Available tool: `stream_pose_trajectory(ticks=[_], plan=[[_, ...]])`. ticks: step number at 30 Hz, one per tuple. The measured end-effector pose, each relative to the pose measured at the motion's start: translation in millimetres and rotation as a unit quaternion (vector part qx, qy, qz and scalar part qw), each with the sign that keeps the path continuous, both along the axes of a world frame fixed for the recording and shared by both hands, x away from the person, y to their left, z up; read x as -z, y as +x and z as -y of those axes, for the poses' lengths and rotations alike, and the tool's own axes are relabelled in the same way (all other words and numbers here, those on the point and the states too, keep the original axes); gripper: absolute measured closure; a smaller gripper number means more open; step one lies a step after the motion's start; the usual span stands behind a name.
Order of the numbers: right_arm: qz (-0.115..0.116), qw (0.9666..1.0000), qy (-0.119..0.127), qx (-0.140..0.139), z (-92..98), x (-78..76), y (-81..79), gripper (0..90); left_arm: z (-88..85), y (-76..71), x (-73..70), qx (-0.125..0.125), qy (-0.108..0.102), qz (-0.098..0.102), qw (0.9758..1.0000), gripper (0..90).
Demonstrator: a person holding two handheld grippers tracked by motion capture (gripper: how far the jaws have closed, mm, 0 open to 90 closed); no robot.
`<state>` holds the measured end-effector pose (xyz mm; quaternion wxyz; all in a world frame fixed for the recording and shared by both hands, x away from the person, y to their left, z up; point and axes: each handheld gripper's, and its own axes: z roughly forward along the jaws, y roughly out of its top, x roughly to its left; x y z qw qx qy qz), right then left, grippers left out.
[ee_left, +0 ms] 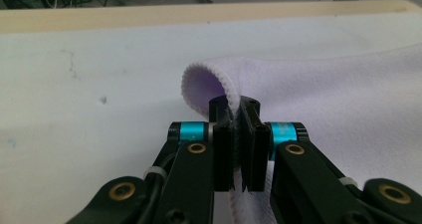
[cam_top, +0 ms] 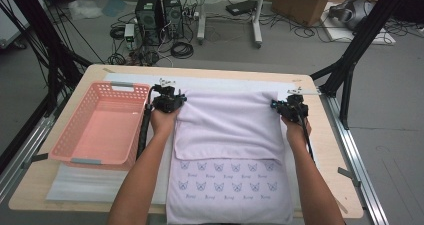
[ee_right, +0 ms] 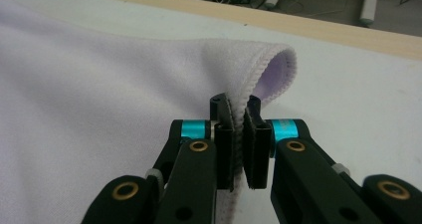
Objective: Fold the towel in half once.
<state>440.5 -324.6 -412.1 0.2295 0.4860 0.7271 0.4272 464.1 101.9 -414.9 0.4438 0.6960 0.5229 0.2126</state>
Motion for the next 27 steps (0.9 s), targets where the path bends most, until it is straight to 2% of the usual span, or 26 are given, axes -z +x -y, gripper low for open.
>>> stream_pose_trajectory(ticks=[1, 4, 5, 8, 9, 11, 12, 13, 15, 17, 21, 24, 25, 27], plan=[[-0.003, 1.0000, 0.001, 0.004, 0.5, -0.1, 4.9, 85.2, 0.5, 4.6, -0.9, 0.003, 0.000, 0.008, 1.0000, 85.3], [-0.001, 0.9999, 0.004, 0.017, -0.1, -1.1, 16.5, 85.2, 2.9, 16.3, -4.0, 0.003, 0.003, 0.010, 0.9999, 85.2], [-0.002, 0.9998, 0.004, 0.020, -0.6, -1.6, 19.8, 85.2, 2.7, 18.2, -4.5, 0.002, 0.000, 0.017, 0.9999, 85.2], [0.005, 0.9996, 0.004, 0.029, -1.3, -1.7, 26.4, 84.2, 2.1, 20.4, -2.6, -0.005, -0.008, 0.016, 0.9998, 83.4], [0.004, 0.9995, 0.007, 0.031, -1.4, -0.6, 27.5, 82.0, 2.3, 20.5, -0.9, -0.005, -0.008, 0.008, 0.9999, 78.0], [-0.002, 0.9993, 0.009, 0.037, -2.5, 2.9, 28.7, 73.0, 1.1, 19.6, 2.2, -0.002, -0.027, -0.008, 0.9996, 54.0], [-0.008, 0.9991, 0.012, 0.039, -3.1, 4.3, 28.9, 66.4, 0.6, 17.4, 3.2, 0.003, -0.030, -0.010, 0.9995, 49.1], [-0.013, 0.9991, 0.013, 0.038, -3.4, 5.2, 28.8, 62.1, 1.1, 15.9, 3.3, 0.011, -0.026, -0.014, 0.9995, 47.9], [-0.013, 0.9992, 0.007, 0.038, -4.8, 4.6, 26.5, 57.7, 2.8, 12.4, 1.6, 0.027, -0.030, -0.022, 0.9989, 43.1], [-0.016, 0.9991, 0.010, 0.038, -5.5, 3.4, 23.4, 52.6, 5.1, 3.8, -1.0, 0.033, -0.039, 0.000, 0.9987, 42.0], [-0.017, 0.9993, 0.001, 0.033, -3.5, 0.4, 14.0, 49.5, 10.1, -10.7, -4.0, 0.056, -0.044, 0.003, 0.9975, 40.8], [-0.019, 0.9994, 0.003, 0.029, 0.2, -2.2, 4.7, 47.4, 9.4, -21.9, -6.4, 0.062, -0.049, 0.019, 0.9967, 40.5], [-0.021, 0.9994, -0.001, 0.027, 1.1, -2.8, 1.0, 46.3, 8.8, -25.8, -6.5, 0.063, -0.048, 0.019, 0.9967, 40.2], [-0.022, 0.9995, -0.006, 0.021, 3.7, -3.0, -6.7, 45.8, 7.5, -33.0, -7.1, 0.074, -0.049, 0.005, 0.9961, 38.7]])
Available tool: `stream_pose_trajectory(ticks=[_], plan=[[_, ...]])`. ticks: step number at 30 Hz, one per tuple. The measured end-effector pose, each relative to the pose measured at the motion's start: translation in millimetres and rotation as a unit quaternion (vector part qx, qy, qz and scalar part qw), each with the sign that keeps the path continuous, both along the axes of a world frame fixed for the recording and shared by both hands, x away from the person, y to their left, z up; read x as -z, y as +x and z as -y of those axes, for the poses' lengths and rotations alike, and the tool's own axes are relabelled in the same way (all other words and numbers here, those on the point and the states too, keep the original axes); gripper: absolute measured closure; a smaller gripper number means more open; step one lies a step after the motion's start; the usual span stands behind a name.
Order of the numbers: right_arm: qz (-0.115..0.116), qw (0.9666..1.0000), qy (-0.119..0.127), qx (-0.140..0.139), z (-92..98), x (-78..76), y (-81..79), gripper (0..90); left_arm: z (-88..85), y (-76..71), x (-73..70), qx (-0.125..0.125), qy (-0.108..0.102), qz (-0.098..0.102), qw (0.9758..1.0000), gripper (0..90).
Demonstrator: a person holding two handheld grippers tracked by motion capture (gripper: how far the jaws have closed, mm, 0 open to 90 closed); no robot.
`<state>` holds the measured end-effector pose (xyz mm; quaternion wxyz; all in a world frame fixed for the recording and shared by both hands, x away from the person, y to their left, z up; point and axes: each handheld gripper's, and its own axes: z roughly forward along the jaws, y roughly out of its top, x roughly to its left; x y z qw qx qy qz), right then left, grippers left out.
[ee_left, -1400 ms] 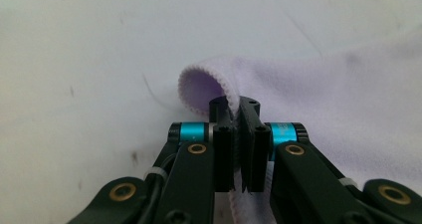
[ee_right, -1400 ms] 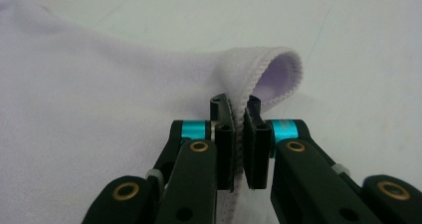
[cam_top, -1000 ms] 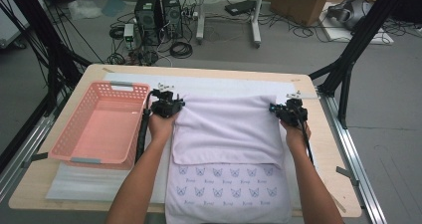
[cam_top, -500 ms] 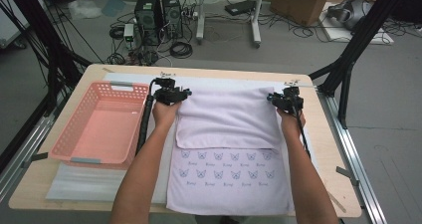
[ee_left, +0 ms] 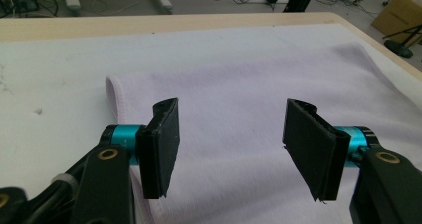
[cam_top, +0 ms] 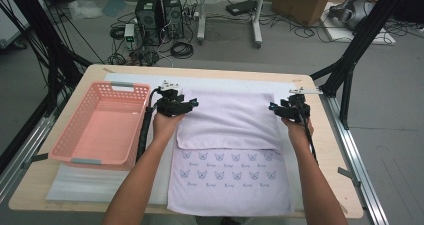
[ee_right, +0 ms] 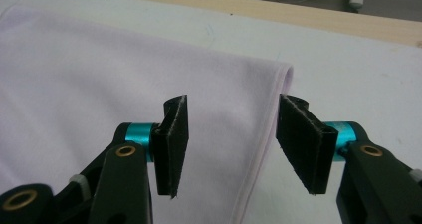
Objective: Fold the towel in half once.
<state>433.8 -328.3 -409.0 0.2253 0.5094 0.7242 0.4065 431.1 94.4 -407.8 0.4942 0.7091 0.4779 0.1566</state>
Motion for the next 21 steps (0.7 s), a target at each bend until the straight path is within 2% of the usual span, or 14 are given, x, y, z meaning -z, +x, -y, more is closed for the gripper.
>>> stream_pose_trajectory(ticks=[2, 3, 6, 8, 9, 10, 11, 13, 18, 21], plan=[[0.002, 1.0000, 0.000, 0.001, 3.7, -0.2, -8.6, 44.6, -1.4, -10.3, -0.2, -0.003, -0.002, 0.022, 0.9997, 38.5], [0.002, 1.0000, 0.001, 0.001, 5.2, -0.2, -13.1, 44.7, -2.6, -15.0, 0.1, -0.001, -0.002, 0.025, 0.9997, 39.6], [-0.001, 1.0000, 0.001, -0.008, 8.5, 0.3, -26.6, 44.8, -5.4, -28.8, 3.6, 0.002, -0.003, 0.021, 0.9998, 40.8], [-0.018, 0.9997, -0.002, -0.016, 8.8, -1.4, -33.7, 41.9, -6.7, -40.0, 5.9, 0.000, -0.007, 0.021, 0.9998, 41.1], [-0.016, 0.9996, 0.001, -0.023, 8.3, -2.7, -38.2, 43.3, -6.8, -45.7, 6.8, 0.001, -0.004, 0.020, 0.9998, 41.4], [-0.003, 0.9997, -0.005, -0.025, 7.5, -3.9, -43.9, 44.4, -7.1, -50.7, 6.9, 0.004, 0.006, 0.017, 0.9998, 41.4], [-0.001, 0.9996, -0.008, -0.028, 6.7, -4.9, -48.7, 44.2, -7.8, -56.7, 7.6, 0.003, 0.005, 0.023, 0.9997, 41.5], [-0.005, 0.9993, -0.010, -0.034, 4.9, -4.5, -57.6, 44.3, -9.5, -67.6, 8.3, 0.003, 0.013, 0.025, 0.9996, 42.6], [-0.003, 0.9987, -0.016, -0.047, 1.8, 0.6, -81.8, 45.2, -15.9, -87.5, 15.6, 0.013, 0.028, 0.014, 0.9994, 42.8], [-0.006, 0.9988, -0.008, -0.049, 2.5, 3.4, -96.4, 46.3, -20.6, -97.1, 22.7, 0.015, 0.028, 0.005, 0.9995, 43.4]])
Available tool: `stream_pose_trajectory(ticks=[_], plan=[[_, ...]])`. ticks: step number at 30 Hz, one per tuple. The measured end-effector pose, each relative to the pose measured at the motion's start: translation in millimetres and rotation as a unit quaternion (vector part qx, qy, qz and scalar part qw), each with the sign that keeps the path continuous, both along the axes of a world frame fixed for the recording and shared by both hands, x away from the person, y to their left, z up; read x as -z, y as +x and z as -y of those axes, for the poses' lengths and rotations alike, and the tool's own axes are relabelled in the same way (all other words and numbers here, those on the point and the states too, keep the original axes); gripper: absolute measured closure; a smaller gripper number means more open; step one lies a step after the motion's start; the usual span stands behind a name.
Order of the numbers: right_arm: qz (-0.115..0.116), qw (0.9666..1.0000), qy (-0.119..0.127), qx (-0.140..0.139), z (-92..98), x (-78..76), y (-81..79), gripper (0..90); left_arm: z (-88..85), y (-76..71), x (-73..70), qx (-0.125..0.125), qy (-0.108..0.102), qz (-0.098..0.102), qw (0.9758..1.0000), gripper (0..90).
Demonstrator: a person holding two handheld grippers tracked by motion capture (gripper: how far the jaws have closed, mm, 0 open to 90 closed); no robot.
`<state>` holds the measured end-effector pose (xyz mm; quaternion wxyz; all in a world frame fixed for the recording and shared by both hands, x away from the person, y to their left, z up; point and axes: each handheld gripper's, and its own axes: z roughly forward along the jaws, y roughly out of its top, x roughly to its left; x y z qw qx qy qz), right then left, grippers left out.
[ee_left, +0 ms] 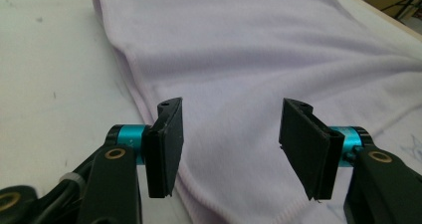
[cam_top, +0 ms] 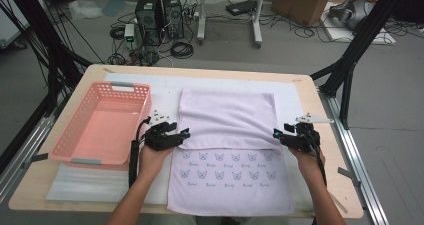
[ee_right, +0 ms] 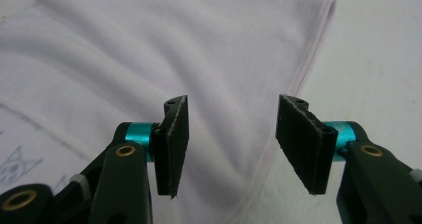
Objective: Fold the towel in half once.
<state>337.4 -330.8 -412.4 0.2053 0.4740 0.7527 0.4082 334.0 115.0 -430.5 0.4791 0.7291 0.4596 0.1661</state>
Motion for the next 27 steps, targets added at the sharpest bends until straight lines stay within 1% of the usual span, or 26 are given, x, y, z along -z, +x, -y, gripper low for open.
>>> stream_pose_trajectory(ticks=[1, 2, 3, 4, 6, 9, 10, 12, 13, 14, 16, 18, 19, 20, 22, 23, 24, 27], plan=[[0.000, 1.0000, 0.001, 0.000, 0.6, 1.5, -4.6, 46.9, -1.9, -3.2, 3.0, 0.001, 0.004, -0.003, 1.0000, 43.5], [-0.002, 1.0000, 0.002, -0.003, 1.1, 3.4, -8.8, 48.1, -3.0, -6.2, 6.4, 0.000, 0.004, -0.007, 1.0000, 43.9], [-0.006, 1.0000, 0.001, 0.000, 0.9, 5.3, -13.5, 48.4, -4.4, -8.7, 9.6, 0.001, 0.006, -0.011, 0.9999, 44.5], [-0.009, 1.0000, 0.002, 0.002, 0.8, 7.6, -18.0, 50.3, -5.3, -10.8, 12.6, 0.003, 0.008, -0.017, 0.9998, 45.5], [-0.018, 0.9998, 0.006, -0.004, 0.9, 13.8, -25.6, 54.3, -6.6, -14.7, 17.0, 0.002, 0.010, -0.026, 0.9996, 48.8], [-0.036, 0.9993, -0.002, -0.012, -1.0, 23.7, -34.3, 58.6, -5.7, -20.0, 19.4, 0.018, 0.024, -0.024, 0.9992, 58.0], [-0.039, 0.9992, -0.004, -0.012, -2.1, 27.3, -37.8, 59.9, -5.0, -21.1, 20.0, 0.021, 0.024, -0.025, 0.9992, 61.2], [-0.041, 0.9990, -0.015, -0.013, -3.5, 32.5, -41.3, 61.6, -2.4, -22.4, 20.4, 0.029, 0.034, -0.024, 0.9987, 62.4], [-0.037, 0.9990, -0.024, -0.010, -4.4, 34.9, -43.6, 61.8, -0.8, -23.0, 20.5, 0.033, 0.040, -0.028, 0.9983, 64.8], [-0.030, 0.9992, -0.026, -0.008, -4.8, 36.1, -45.3, 62.5, 1.1, -23.3, 21.1, 0.038, 0.046, -0.031, 0.9977, 66.3], [-0.023, 0.9993, -0.031, -0.005, -5.2, 37.0, -47.7, 64.3, 4.9, -25.2, 20.9, 0.036, 0.065, -0.025, 0.9969, 67.5], [-0.019, 0.9991, -0.038, -0.004, -6.3, 37.0, -48.4, 66.5, 6.8, -26.2, 20.9, 0.030, 0.077, -0.019, 0.9964, 71.0], [-0.020, 0.9991, -0.038, -0.003, -7.3, 36.8, -49.1, 69.2, 7.2, -26.8, 20.7, 0.029, 0.082, -0.018, 0.9960, 72.9], [-0.019, 0.9991, -0.037, -0.007, -7.6, 36.7, -49.5, 75.5, 8.0, -27.5, 20.8, 0.029, 0.084, -0.015, 0.9959, 75.7], [-0.020, 0.9989, -0.039, -0.015, -9.5, 36.5, -50.9, 82.4, 9.7, -29.3, 20.6, 0.032, 0.093, -0.010, 0.9951, 82.3], [-0.019, 0.9988, -0.043, -0.018, -10.0, 36.2, -51.2, 83.6, 10.0, -29.9, 20.5, 0.033, 0.095, -0.010, 0.9949, 85.2], [-0.019, 0.9987, -0.044, -0.019, -10.2, 36.0, -51.2, 84.3, 9.7, -29.9, 20.6, 0.032, 0.091, -0.010, 0.9953, 86.2], [-0.022, 0.9989, -0.039, -0.016, -8.7, 35.7, -50.6, 85.1, 5.3, -30.4, 20.0, 0.030, 0.074, -0.019, 0.9967, 87.3]])
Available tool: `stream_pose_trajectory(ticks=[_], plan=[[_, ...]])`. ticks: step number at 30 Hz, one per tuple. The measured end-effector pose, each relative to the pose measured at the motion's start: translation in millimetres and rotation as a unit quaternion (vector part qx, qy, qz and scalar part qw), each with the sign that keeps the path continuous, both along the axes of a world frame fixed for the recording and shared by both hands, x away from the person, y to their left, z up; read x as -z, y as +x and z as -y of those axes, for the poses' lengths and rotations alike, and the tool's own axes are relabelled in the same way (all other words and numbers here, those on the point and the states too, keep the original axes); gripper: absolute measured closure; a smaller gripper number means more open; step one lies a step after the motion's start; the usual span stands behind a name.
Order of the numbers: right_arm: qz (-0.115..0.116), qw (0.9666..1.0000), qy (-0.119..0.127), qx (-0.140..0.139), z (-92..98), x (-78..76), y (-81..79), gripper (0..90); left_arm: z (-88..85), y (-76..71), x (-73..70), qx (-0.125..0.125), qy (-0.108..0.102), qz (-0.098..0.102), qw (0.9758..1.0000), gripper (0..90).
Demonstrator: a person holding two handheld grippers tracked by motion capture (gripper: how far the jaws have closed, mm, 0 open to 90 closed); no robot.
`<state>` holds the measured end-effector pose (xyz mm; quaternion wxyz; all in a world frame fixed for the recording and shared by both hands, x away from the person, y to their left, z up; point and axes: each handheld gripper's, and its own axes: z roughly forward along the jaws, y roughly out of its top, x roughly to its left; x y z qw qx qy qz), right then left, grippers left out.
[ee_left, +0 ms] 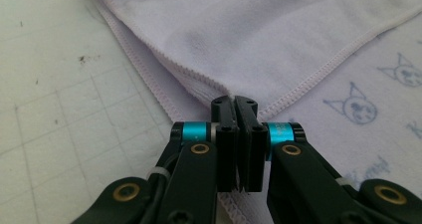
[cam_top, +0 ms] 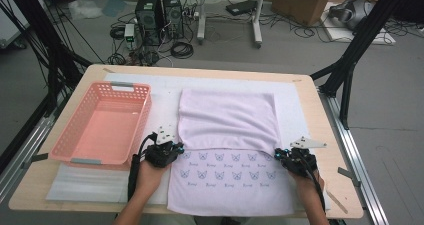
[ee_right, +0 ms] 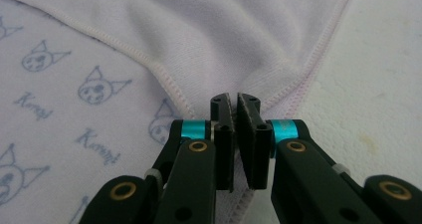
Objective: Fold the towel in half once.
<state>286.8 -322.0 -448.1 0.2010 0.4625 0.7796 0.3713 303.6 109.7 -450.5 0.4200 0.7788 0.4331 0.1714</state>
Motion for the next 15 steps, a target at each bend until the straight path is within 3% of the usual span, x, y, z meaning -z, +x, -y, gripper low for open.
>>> stream_pose_trajectory(ticks=[2, 10, 15], plan=[[0.003, 1.0000, -0.002, 0.003, 1.6, -0.9, -0.7, 85.3, -3.2, -2.5, -1.0, 0.000, -0.020, -0.006, 0.9998, 87.4], [-0.005, 0.9995, 0.031, 0.003, 17.4, -8.8, -11.5, 85.6, -18.5, -17.8, -12.2, 0.006, -0.083, -0.012, 0.9964, 87.4], [-0.005, 0.9993, 0.036, -0.011, 19.2, -13.4, -24.8, 85.8, -22.9, -37.5, -16.6, 0.011, -0.095, -0.011, 0.9954, 87.4]])
